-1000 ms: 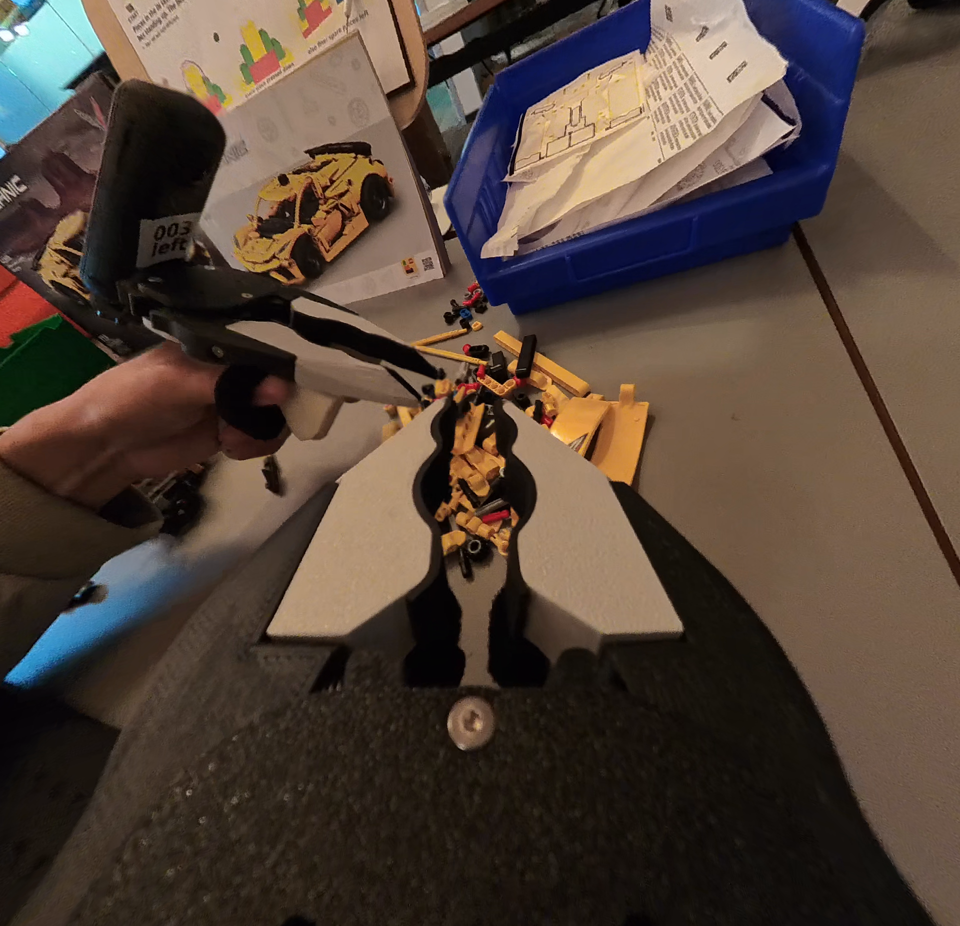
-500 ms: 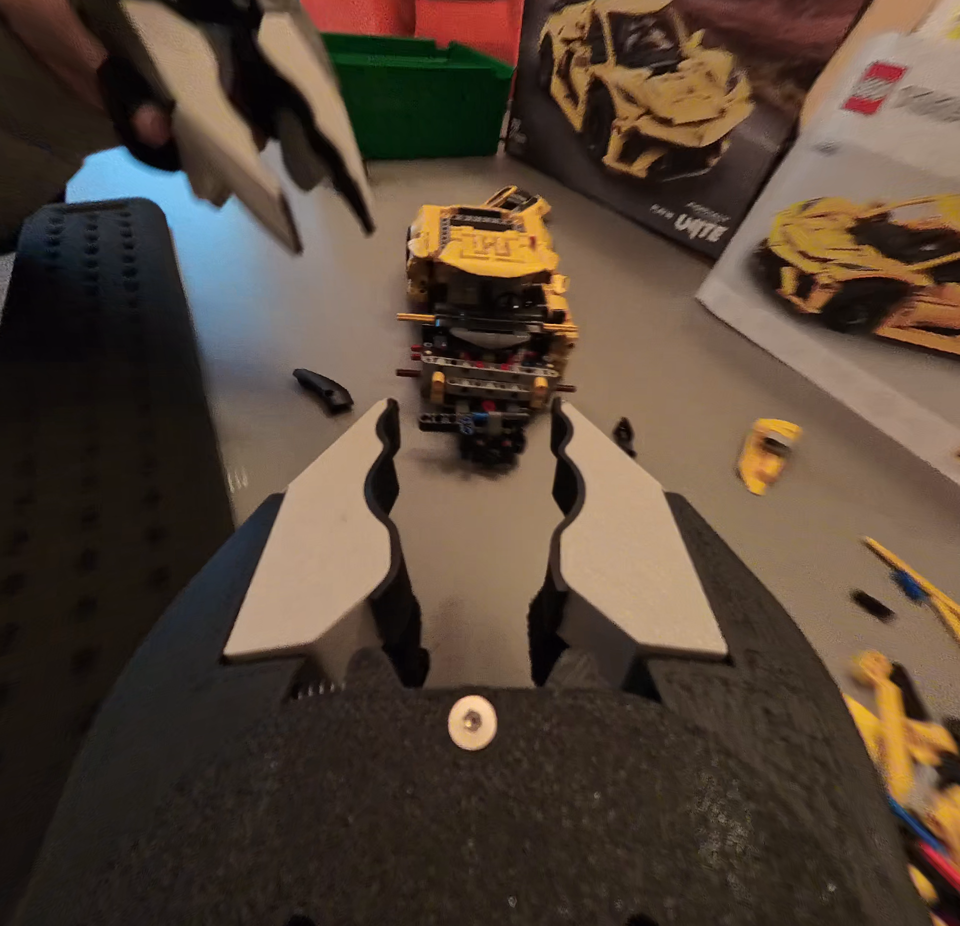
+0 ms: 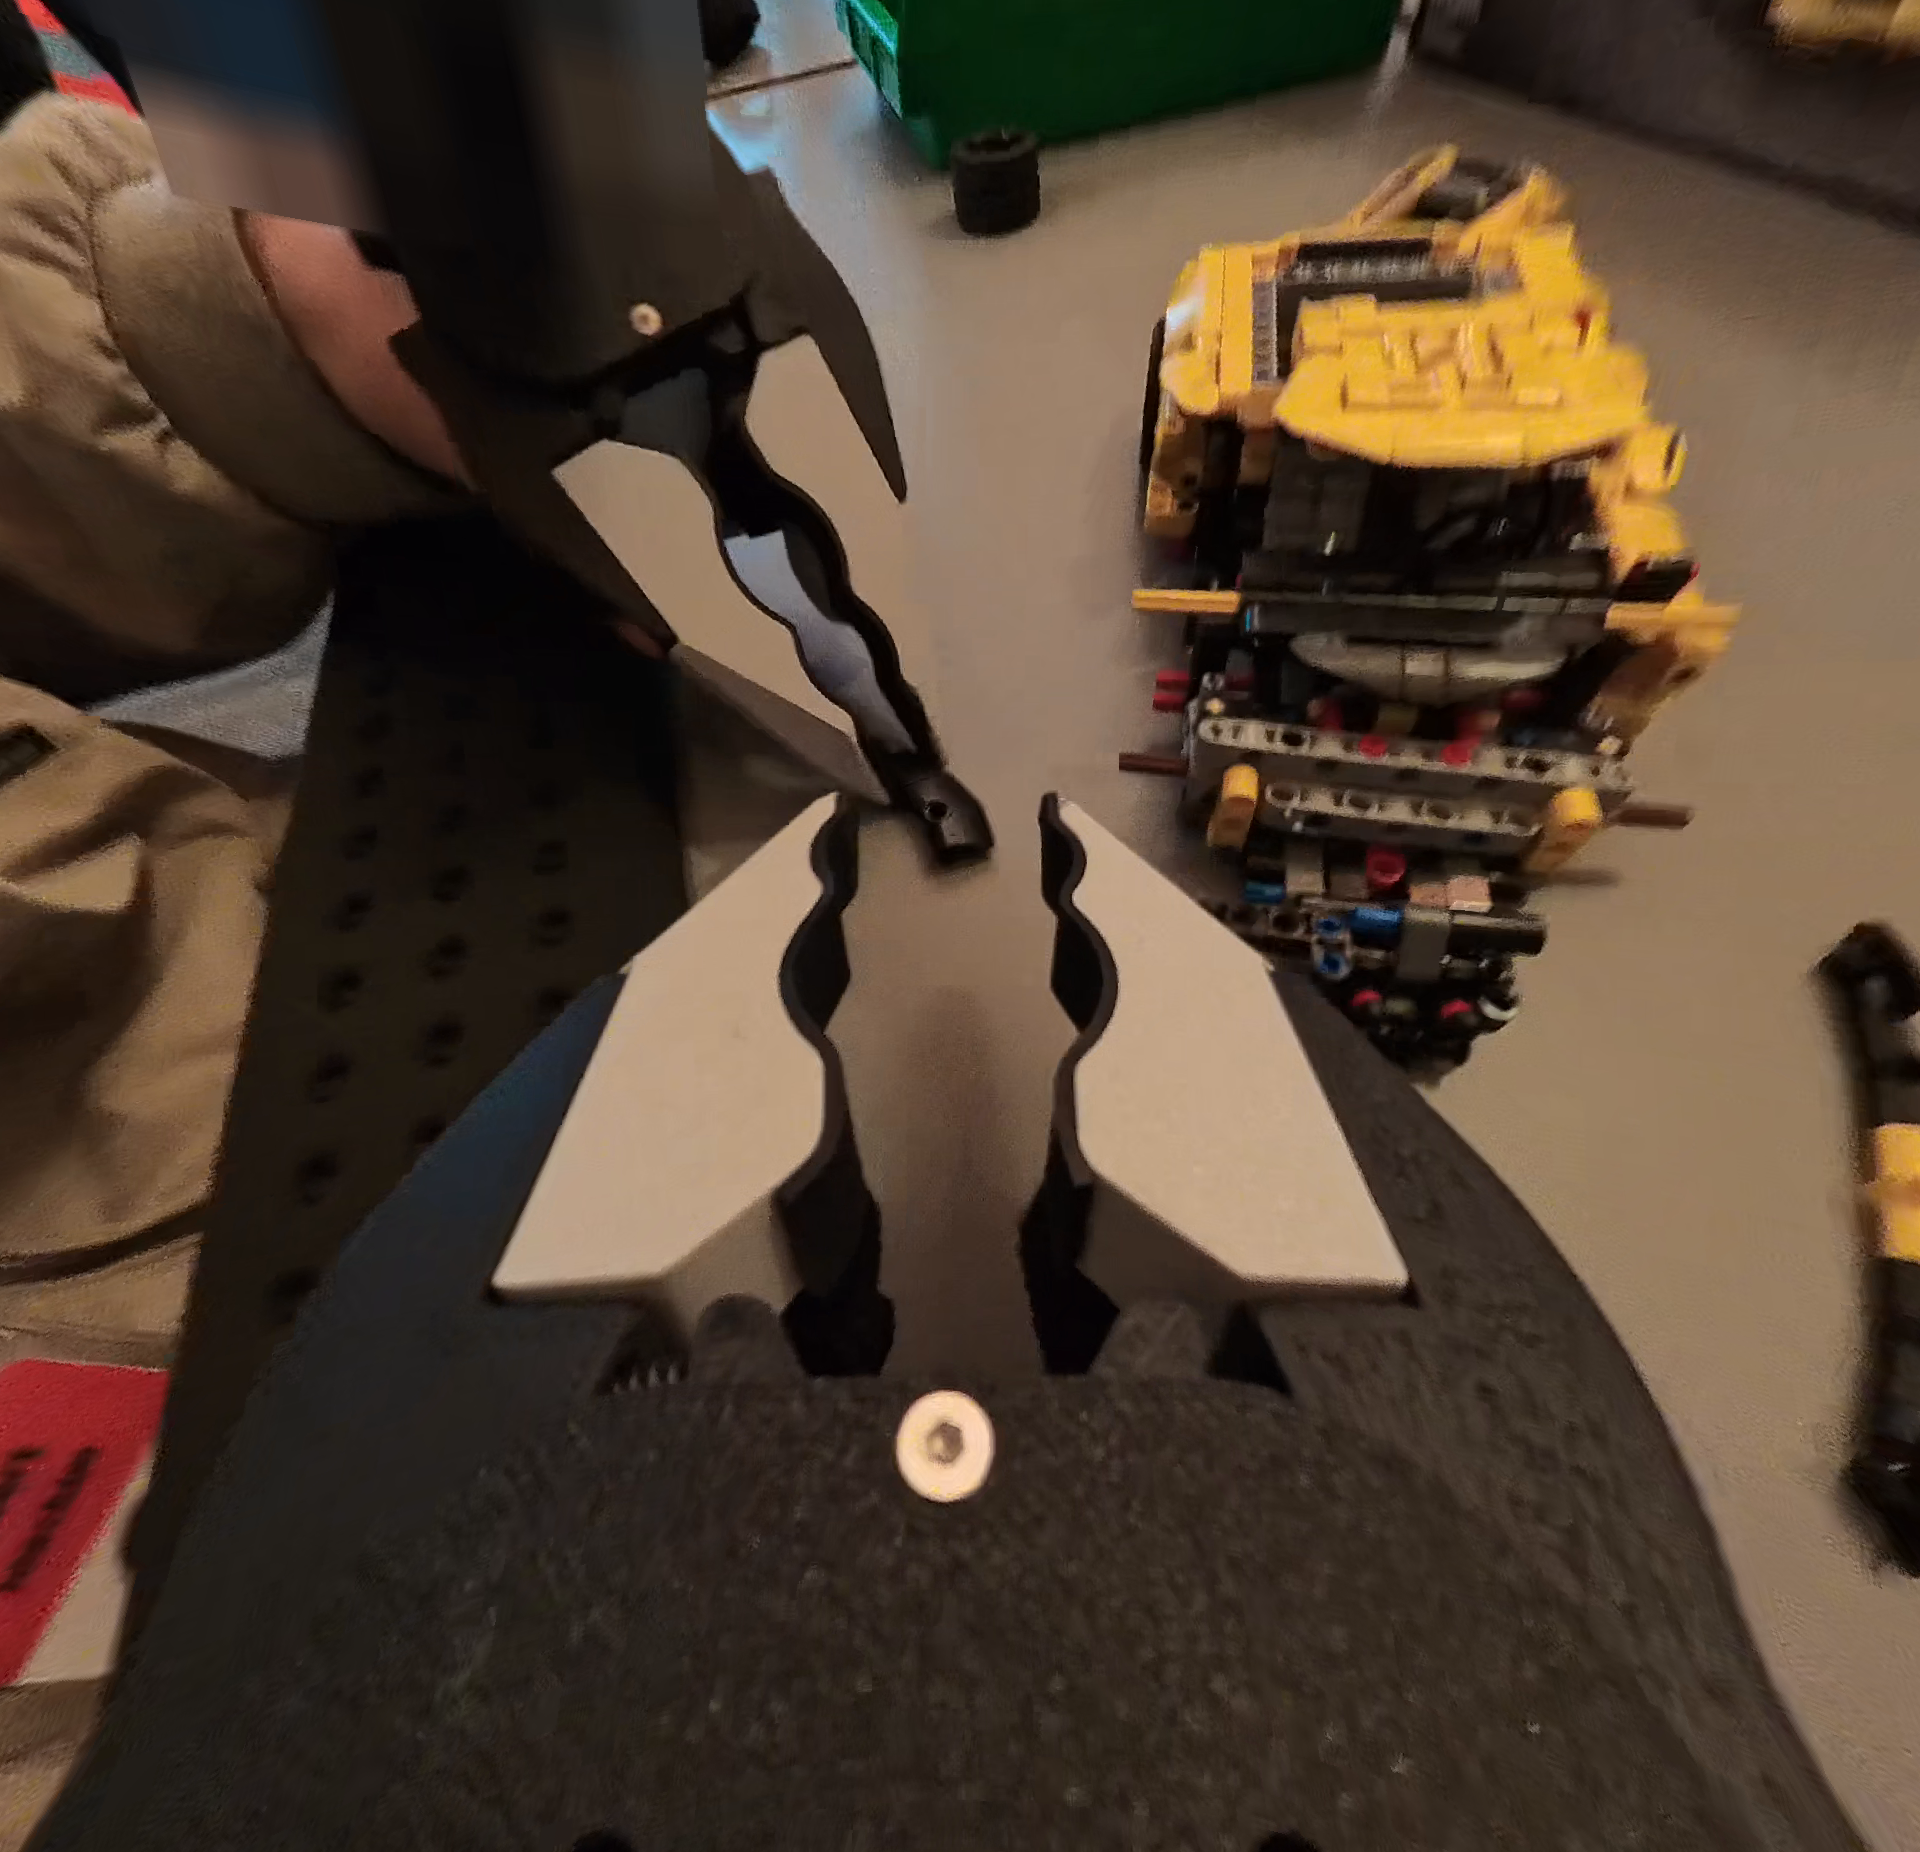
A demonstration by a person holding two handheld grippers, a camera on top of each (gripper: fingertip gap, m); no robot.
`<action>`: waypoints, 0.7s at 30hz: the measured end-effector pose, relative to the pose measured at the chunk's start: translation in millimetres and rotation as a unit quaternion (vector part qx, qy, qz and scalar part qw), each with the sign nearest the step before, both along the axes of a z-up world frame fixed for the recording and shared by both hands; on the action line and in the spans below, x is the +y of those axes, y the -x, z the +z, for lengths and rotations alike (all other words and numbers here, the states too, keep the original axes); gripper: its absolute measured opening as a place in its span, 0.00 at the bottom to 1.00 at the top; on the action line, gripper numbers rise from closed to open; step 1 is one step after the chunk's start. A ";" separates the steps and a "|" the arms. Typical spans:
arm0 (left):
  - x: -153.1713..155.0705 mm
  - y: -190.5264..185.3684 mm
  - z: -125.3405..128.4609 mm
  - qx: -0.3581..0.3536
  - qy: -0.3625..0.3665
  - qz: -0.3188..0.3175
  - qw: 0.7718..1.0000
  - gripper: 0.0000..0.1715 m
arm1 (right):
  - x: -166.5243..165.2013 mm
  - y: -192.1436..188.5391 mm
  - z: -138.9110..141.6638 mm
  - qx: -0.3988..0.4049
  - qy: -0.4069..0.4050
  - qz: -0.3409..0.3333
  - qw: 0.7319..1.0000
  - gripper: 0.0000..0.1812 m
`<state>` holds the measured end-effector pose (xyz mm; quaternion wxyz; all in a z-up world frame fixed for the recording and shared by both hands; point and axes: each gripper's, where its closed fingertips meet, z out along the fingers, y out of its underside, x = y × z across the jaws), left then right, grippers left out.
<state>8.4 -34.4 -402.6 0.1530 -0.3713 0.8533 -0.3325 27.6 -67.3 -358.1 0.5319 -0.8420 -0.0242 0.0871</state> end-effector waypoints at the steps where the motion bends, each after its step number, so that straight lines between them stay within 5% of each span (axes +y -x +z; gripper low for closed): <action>1: 1.6 -2.0 1.7 -0.012 -0.013 0.000 1.000 0.07 | -0.3 -2.2 -2.1 0.023 0.013 -0.004 1.000 0.19; 3: 1.0 -11.0 18.2 -0.084 -0.023 -0.008 0.996 0.07 | 1.1 -4.7 0.7 0.080 0.015 -0.016 0.997 0.24; 9: -15.3 -22.5 74.0 -0.298 -0.081 -0.055 0.950 0.07 | 8.8 -3.2 43.9 0.333 -0.079 0.007 0.940 0.15; 15: -22.7 -26.3 85.1 -0.364 -0.126 -0.067 0.920 0.07 | 7.9 -5.4 43.7 0.319 -0.077 -0.003 0.945 0.04; 21: -23.0 -29.8 87.0 -0.370 -0.140 -0.046 0.917 0.07 | 9.1 -9.0 45.8 0.296 -0.089 -0.021 0.951 0.04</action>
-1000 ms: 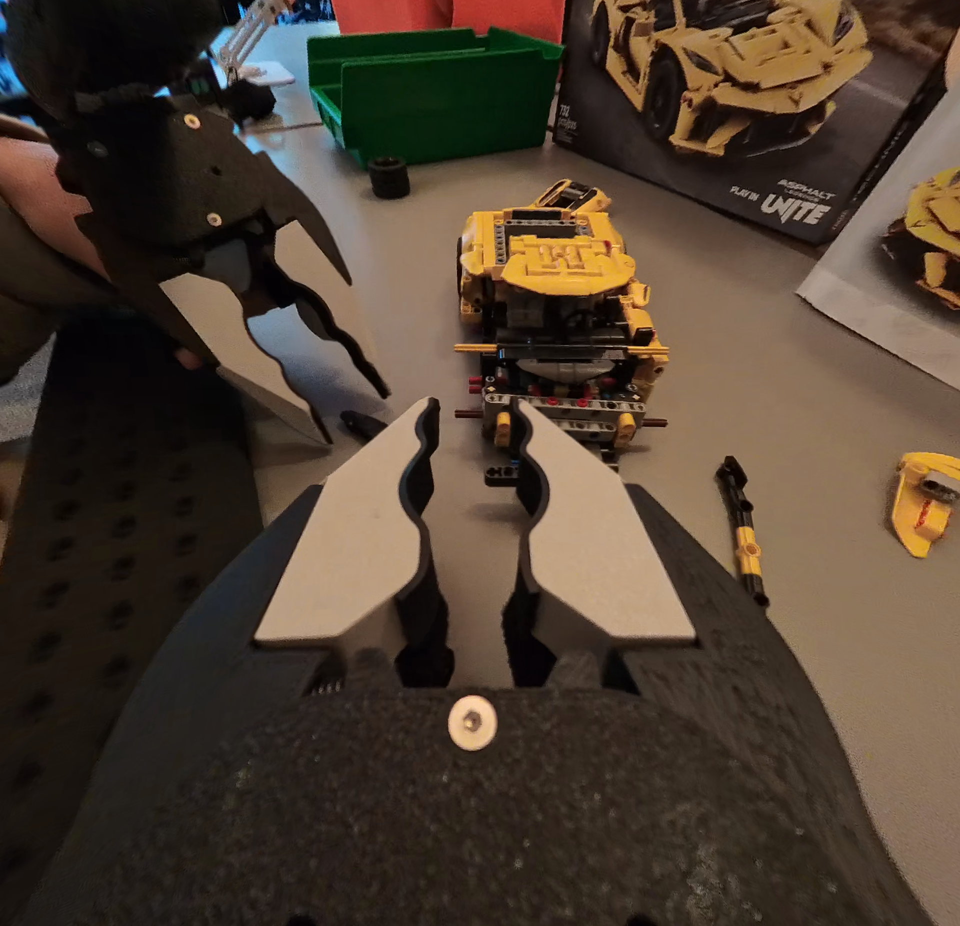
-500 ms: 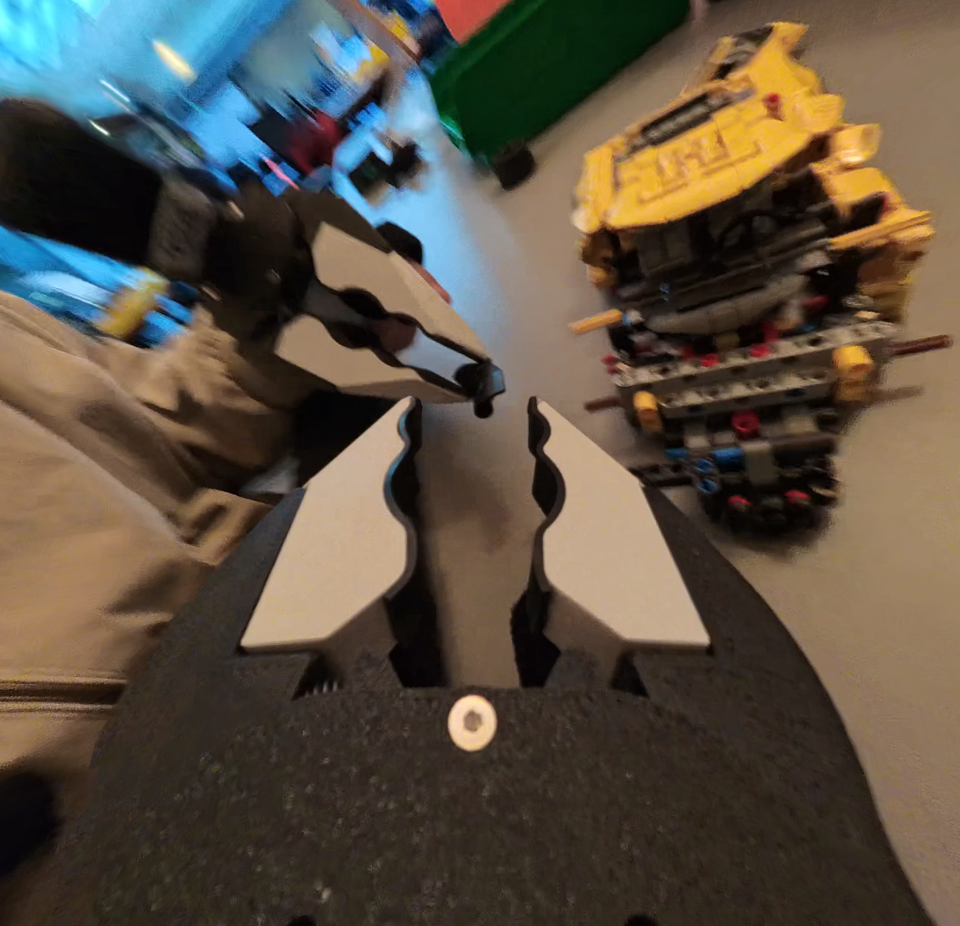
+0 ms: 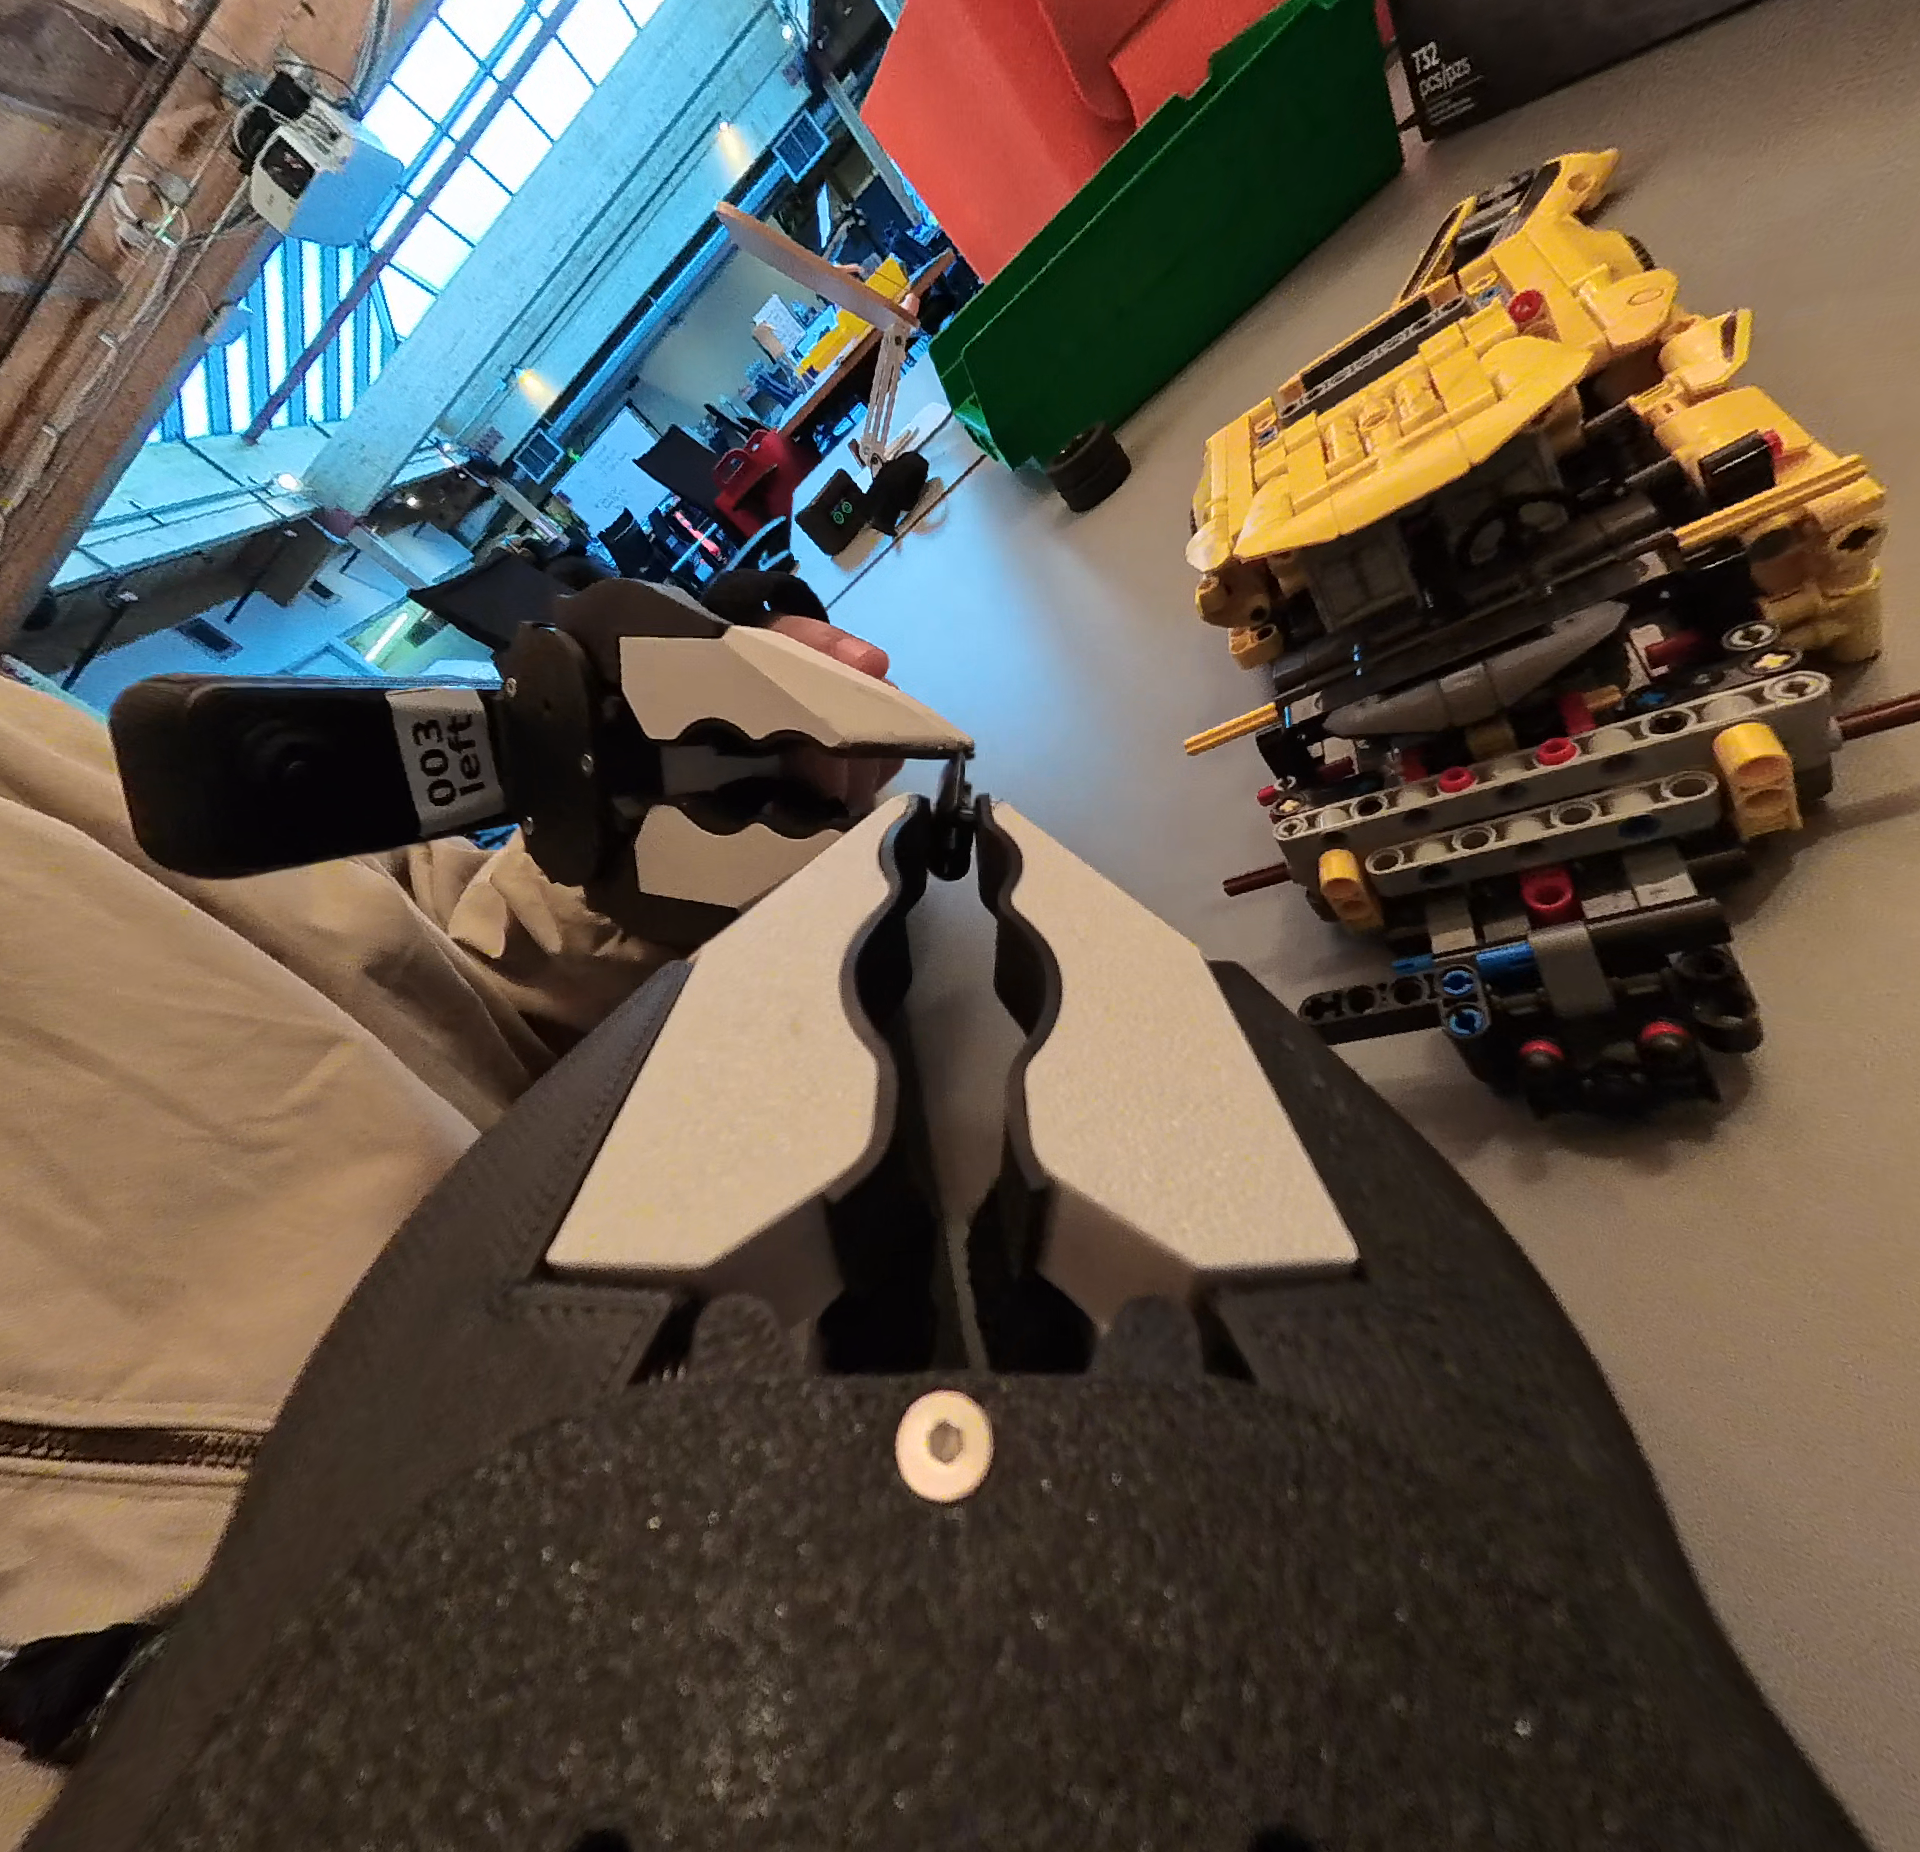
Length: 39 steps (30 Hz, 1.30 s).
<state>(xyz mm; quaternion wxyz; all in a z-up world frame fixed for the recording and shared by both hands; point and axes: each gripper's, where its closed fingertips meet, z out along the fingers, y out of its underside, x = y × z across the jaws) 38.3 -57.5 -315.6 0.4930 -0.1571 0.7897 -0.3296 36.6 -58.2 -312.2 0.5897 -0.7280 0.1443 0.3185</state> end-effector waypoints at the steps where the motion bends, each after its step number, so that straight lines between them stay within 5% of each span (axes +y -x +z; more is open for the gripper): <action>1: 0.1 -0.7 0.1 0.004 0.002 0.003 1.000 0.07 | 0.5 -0.8 -0.2 0.000 -0.001 -0.003 1.000 0.04; 9: -3.2 -0.2 0.8 0.033 0.051 -0.019 0.998 0.07 | -8.4 -3.1 0.9 0.029 0.000 0.021 0.999 0.03; 11: 34.8 -5.6 -13.4 0.043 0.010 0.046 0.998 0.06 | -30.6 -38.7 9.5 0.064 -0.029 -0.041 0.997 0.03; 13: 57.4 3.4 -14.7 0.073 0.097 0.041 0.992 0.06 | -65.4 -74.6 8.8 0.068 -0.034 -0.103 0.992 0.03; 16: 44.9 7.4 -14.5 0.116 0.164 0.003 0.980 0.07 | -67.6 -66.2 12.0 0.064 -0.041 -0.076 0.994 0.03; 18: 24.9 5.5 -29.5 0.167 0.178 -0.018 0.969 0.07 | -63.1 -65.0 19.0 0.090 -0.069 -0.066 0.991 0.03; 21: 16.4 3.8 -81.1 0.261 0.085 0.006 0.961 0.07 | -62.6 -66.1 22.3 0.104 -0.083 -0.061 0.989 0.03; 28: 0.7 2.7 -80.2 0.259 0.096 -0.007 0.961 0.08 | -45.1 -51.4 8.8 0.042 -0.031 -0.060 0.997 0.03; 33: 0.9 -8.3 -39.3 0.196 0.195 -0.007 0.961 0.18 | -26.8 -34.2 -1.1 0.067 -0.005 -0.035 0.997 0.03; 39: 2.1 -12.3 -39.3 0.095 0.060 0.026 0.993 0.12 | -12.3 -28.4 -20.8 0.014 0.058 -0.042 0.997 0.03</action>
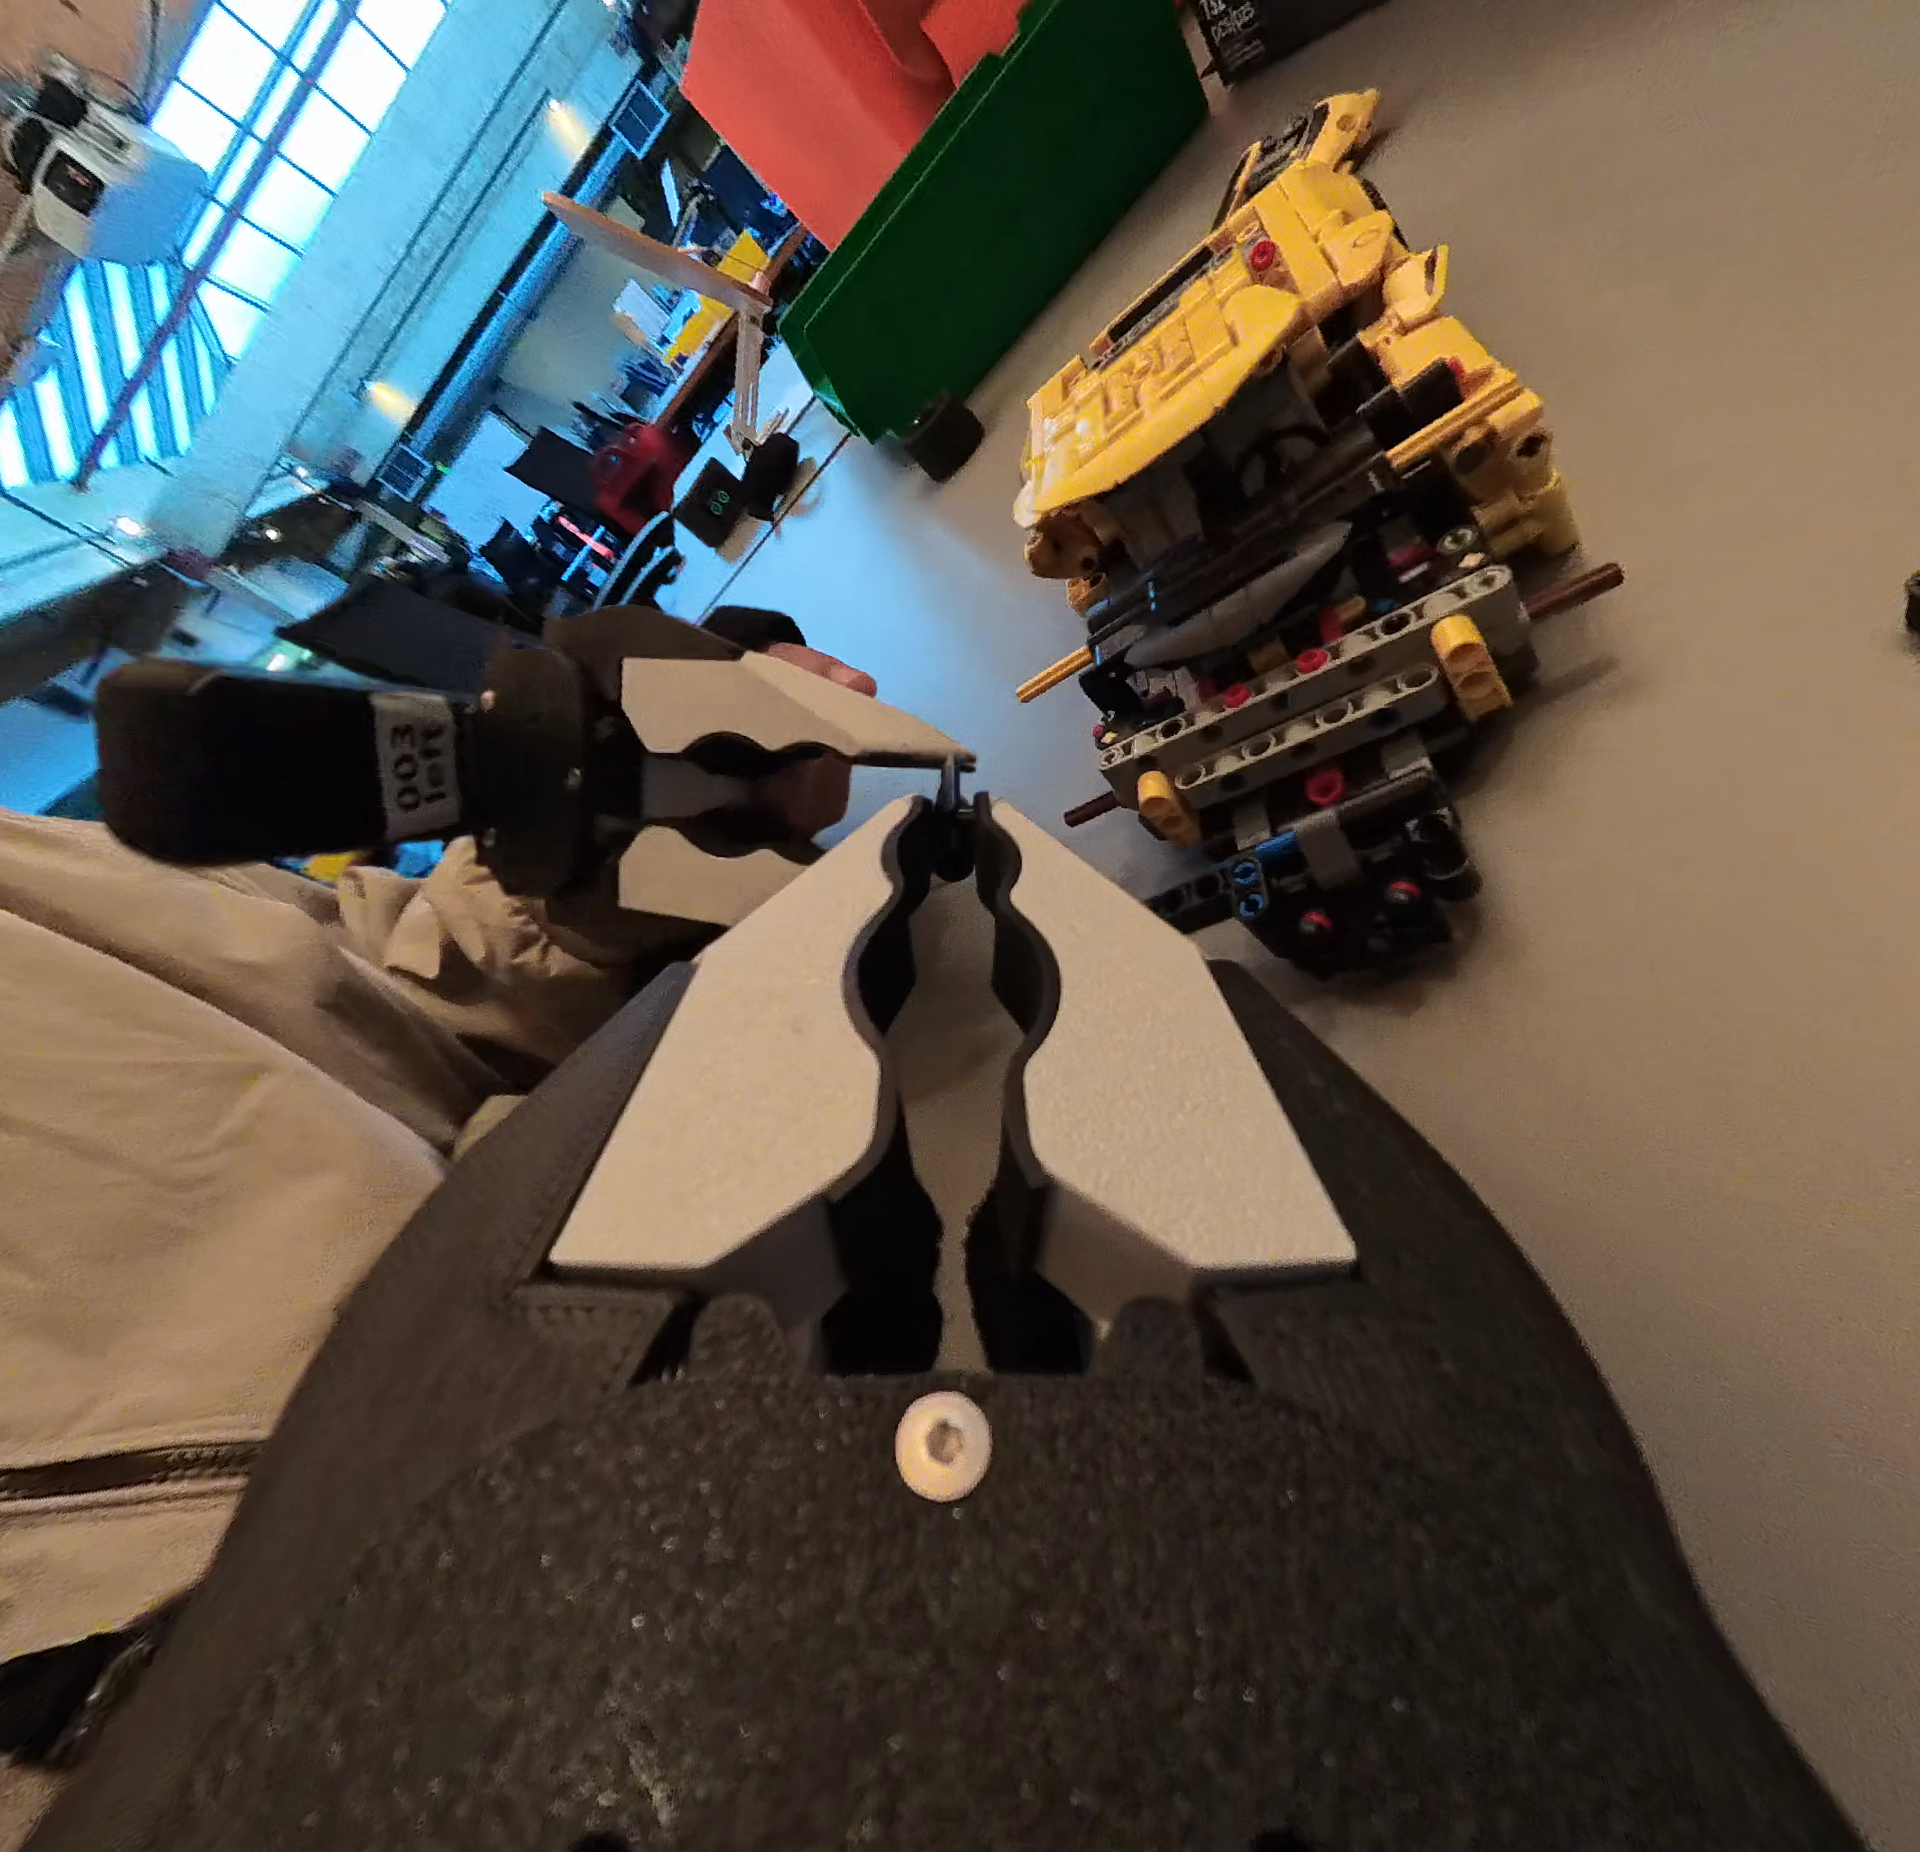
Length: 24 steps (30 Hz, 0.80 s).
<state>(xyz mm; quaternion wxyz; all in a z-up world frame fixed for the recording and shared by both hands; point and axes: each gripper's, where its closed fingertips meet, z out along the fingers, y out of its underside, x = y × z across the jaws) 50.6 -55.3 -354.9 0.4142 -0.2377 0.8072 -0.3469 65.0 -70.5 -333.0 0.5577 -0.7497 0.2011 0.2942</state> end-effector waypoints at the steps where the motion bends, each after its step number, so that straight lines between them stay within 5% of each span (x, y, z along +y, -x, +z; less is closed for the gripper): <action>1: 0.6 -1.1 -0.5 -0.013 -0.020 0.005 1.000 0.12 | 2.5 2.0 0.4 -0.007 0.001 0.001 1.000 0.03; 12: 1.3 -5.2 6.1 -0.052 -0.058 0.029 0.997 0.05 | 21.3 17.1 -3.3 -0.053 0.019 0.011 0.998 0.04; 22: -0.3 -0.4 11.8 -0.079 -0.082 0.012 0.993 0.01 | 13.5 21.4 2.6 0.005 -0.004 0.046 0.999 0.03; 24: 38.6 -4.8 6.5 -0.070 -0.124 0.084 0.986 0.01 | -5.7 -9.3 24.6 0.036 -0.068 -0.014 0.997 0.03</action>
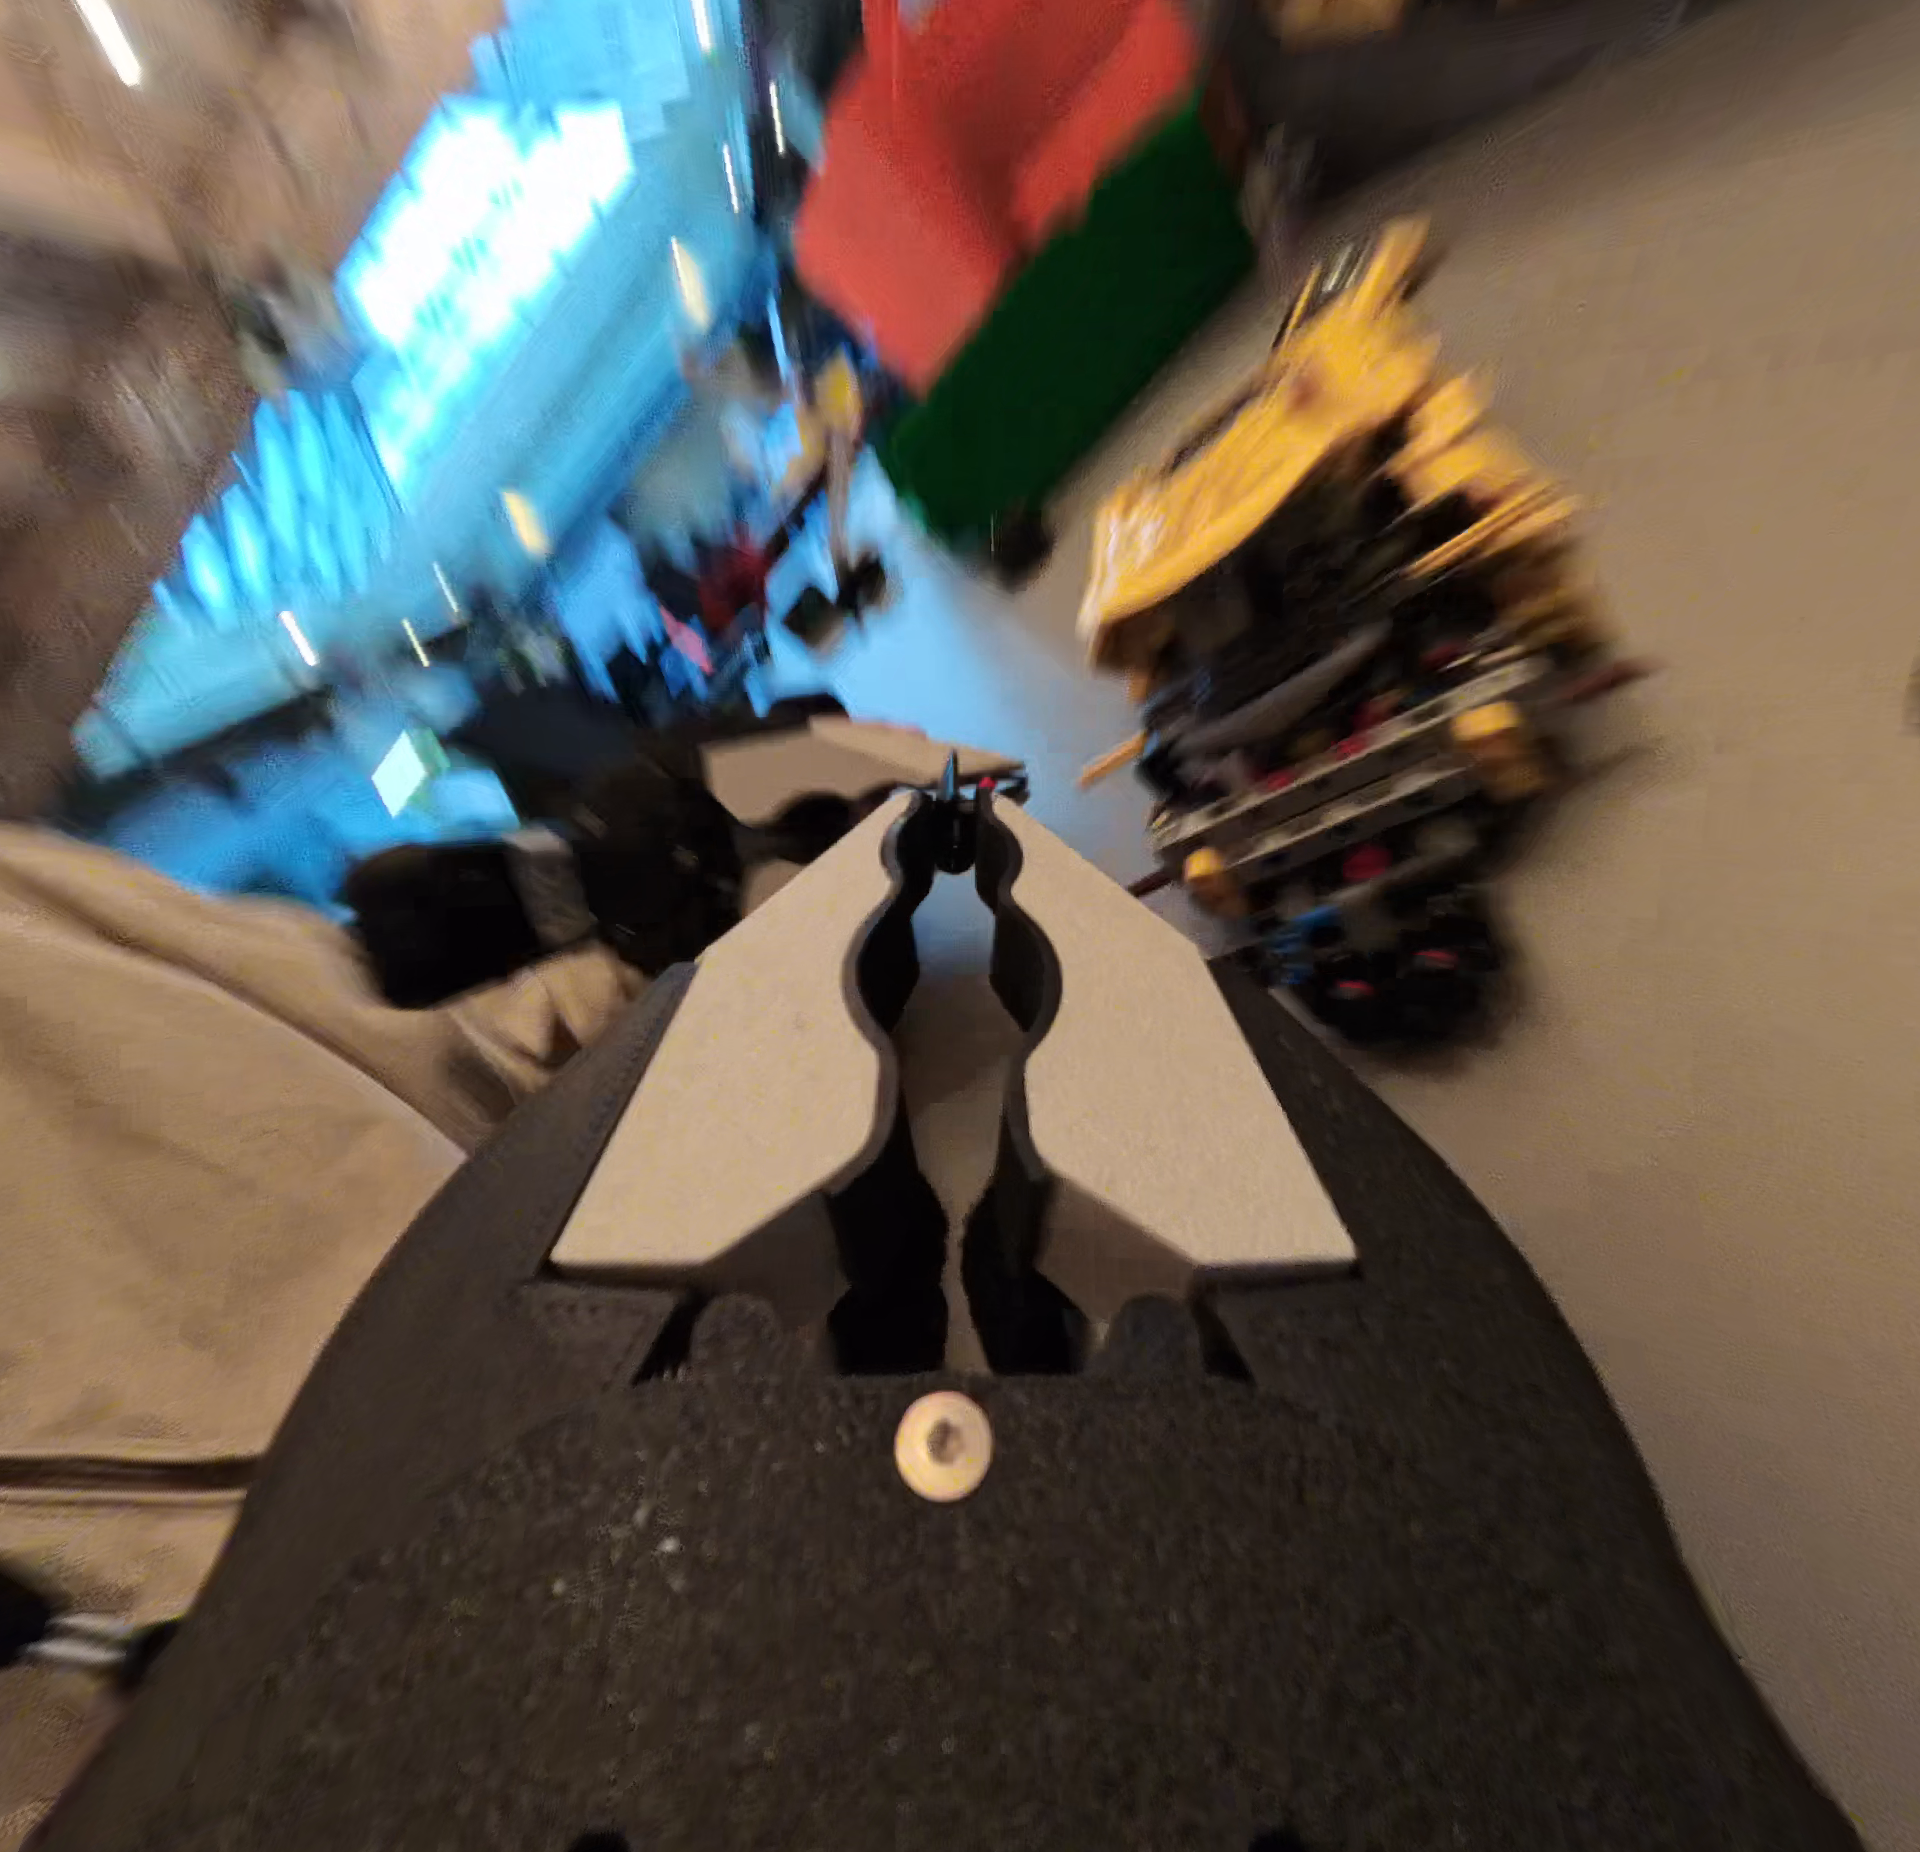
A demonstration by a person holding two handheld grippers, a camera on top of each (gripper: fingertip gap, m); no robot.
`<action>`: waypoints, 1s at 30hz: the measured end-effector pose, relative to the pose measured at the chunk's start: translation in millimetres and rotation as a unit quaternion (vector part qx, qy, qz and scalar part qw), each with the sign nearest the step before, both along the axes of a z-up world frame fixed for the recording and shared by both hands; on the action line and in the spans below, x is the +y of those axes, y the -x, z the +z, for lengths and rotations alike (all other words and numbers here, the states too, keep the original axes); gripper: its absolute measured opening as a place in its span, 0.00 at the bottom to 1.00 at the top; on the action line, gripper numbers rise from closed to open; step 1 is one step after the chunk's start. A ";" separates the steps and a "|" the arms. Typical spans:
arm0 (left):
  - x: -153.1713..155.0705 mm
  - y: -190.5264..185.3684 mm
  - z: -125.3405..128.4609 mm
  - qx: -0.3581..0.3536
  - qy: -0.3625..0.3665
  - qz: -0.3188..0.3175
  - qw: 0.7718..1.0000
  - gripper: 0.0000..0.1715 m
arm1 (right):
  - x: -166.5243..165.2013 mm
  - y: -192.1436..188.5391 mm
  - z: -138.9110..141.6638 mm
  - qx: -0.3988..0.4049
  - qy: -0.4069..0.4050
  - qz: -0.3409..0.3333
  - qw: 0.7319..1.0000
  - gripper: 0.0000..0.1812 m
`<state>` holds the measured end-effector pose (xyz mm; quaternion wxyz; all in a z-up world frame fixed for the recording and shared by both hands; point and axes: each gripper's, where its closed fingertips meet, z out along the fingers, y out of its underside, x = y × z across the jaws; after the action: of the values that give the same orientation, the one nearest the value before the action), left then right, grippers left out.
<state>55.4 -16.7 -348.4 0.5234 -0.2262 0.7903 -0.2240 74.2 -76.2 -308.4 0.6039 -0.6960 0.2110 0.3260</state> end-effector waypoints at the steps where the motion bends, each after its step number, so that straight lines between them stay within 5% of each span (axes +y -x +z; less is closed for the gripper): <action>1: 20.1 2.4 1.7 0.001 0.029 0.015 0.999 0.01 | -25.1 -28.4 7.3 0.041 -0.032 -0.043 0.998 0.03; 4: 33.5 10.7 38.3 -0.022 0.220 -0.009 0.975 0.01 | -62.0 -44.4 12.2 0.002 -0.032 -0.056 0.998 0.03; 7: 21.0 1.9 35.8 -0.004 0.237 -0.021 0.971 0.02 | -67.5 -51.5 8.5 -0.010 -0.011 -0.065 0.998 0.03; 10: 11.1 1.6 28.7 0.014 0.236 -0.027 0.971 0.02 | -91.1 -90.5 -19.3 -0.068 0.079 -0.149 0.983 0.03; 12: 1.4 5.6 24.6 0.037 0.251 -0.050 0.966 0.01 | -120.5 -121.2 -32.1 -0.158 0.167 -0.217 0.949 0.03; 14: -1.0 6.1 28.5 0.037 0.268 -0.055 0.961 0.01 | -157.6 -151.6 -33.8 -0.259 0.253 -0.286 0.887 0.03; 17: -14.1 8.2 20.3 0.103 0.340 -0.079 0.931 0.02 | -208.5 -187.3 -37.3 -0.316 0.337 -0.368 0.807 0.03; 24: -42.1 -19.2 40.0 0.112 0.372 -0.094 0.917 0.02 | -245.7 -190.9 -29.5 -0.221 0.273 -0.392 0.850 0.18; 30: -130.2 -69.8 40.7 0.239 0.336 -0.136 0.901 0.02 | -271.4 -141.4 4.0 -0.153 0.167 -0.446 0.866 0.16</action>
<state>125.2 -146.9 -307.7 0.1764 -0.3252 0.7927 -0.4845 215.7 -347.7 -304.5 0.5841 -0.6592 0.4558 -0.1287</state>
